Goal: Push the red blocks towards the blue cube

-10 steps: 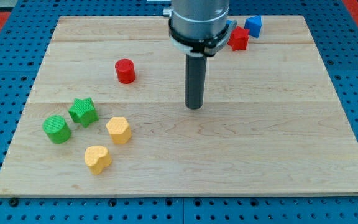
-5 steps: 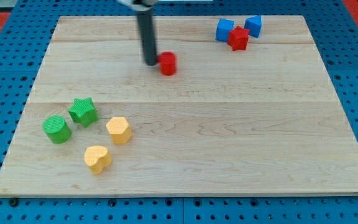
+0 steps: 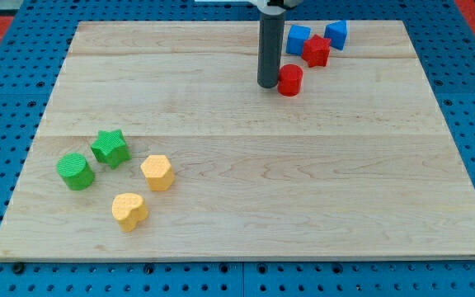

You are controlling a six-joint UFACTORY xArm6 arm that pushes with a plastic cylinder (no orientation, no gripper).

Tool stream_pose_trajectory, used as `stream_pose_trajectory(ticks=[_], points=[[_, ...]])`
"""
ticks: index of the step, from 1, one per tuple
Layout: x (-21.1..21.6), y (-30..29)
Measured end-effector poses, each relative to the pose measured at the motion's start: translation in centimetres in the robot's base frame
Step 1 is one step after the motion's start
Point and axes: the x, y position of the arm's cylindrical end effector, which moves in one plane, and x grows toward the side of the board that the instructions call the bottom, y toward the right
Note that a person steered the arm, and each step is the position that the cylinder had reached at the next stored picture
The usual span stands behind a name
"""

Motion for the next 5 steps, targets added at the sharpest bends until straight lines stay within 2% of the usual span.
stream_pose_trajectory(ticks=[1,3,5], points=[[2.6,1.1],[-1.4,5.8],[-0.4,6.2]])
